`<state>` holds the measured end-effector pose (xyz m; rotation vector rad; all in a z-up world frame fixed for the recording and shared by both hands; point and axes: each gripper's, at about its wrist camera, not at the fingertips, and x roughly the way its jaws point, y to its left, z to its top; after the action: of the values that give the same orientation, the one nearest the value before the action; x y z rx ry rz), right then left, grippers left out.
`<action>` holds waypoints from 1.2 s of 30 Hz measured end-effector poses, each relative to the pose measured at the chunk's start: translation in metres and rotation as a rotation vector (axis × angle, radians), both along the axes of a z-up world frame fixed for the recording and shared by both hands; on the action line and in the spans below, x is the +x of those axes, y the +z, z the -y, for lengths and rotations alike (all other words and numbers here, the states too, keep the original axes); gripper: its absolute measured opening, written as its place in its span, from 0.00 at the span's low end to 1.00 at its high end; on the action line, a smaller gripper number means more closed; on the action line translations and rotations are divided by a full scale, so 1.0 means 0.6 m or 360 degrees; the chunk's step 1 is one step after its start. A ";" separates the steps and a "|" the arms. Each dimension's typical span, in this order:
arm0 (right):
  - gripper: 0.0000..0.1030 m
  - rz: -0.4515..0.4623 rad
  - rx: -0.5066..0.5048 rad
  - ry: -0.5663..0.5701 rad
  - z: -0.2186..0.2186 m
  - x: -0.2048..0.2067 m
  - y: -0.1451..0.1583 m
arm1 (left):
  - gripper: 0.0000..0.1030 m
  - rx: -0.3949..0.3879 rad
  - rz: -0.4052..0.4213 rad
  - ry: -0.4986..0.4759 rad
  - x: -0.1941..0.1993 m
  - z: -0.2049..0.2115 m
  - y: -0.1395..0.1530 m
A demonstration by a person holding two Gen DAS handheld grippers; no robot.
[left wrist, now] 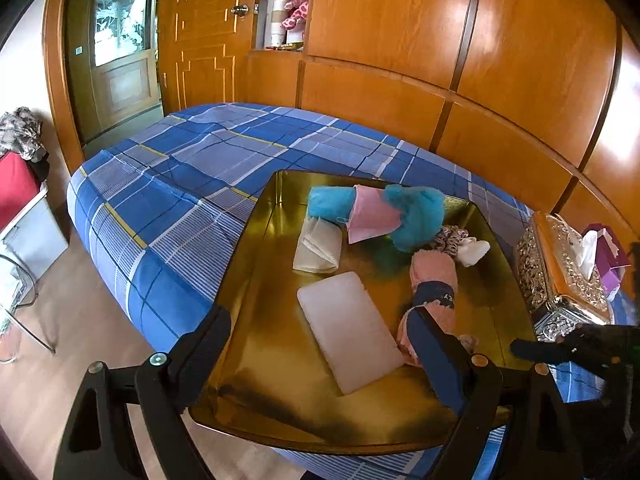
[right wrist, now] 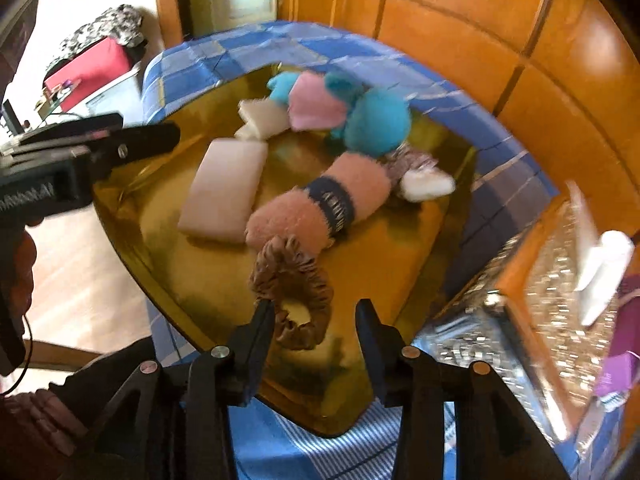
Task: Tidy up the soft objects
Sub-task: 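Carry the brown scrunchie onto the gold tray and open the right tool, then move both tools back over the items on the bed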
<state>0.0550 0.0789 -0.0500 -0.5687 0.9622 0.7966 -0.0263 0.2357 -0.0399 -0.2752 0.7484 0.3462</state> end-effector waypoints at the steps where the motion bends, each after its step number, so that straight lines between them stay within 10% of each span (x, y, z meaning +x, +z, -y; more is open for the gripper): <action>1: 0.41 0.0023 0.0009 -0.0014 0.003 -0.002 0.006 | 0.87 0.0005 0.0004 -0.0002 -0.001 0.002 0.001; 25: 0.40 0.0480 0.0132 -0.0368 0.117 -0.024 0.102 | 0.87 0.0051 -0.0022 -0.0103 -0.002 0.050 0.000; 36: 0.40 0.0582 0.0283 -0.0723 0.302 0.001 0.138 | 0.88 0.0119 -0.0007 -0.0239 0.001 0.091 0.015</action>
<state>0.0558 -0.1021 0.0330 -0.3070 0.6385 0.3476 -0.0255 0.1810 -0.0309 -0.1466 0.7542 0.2321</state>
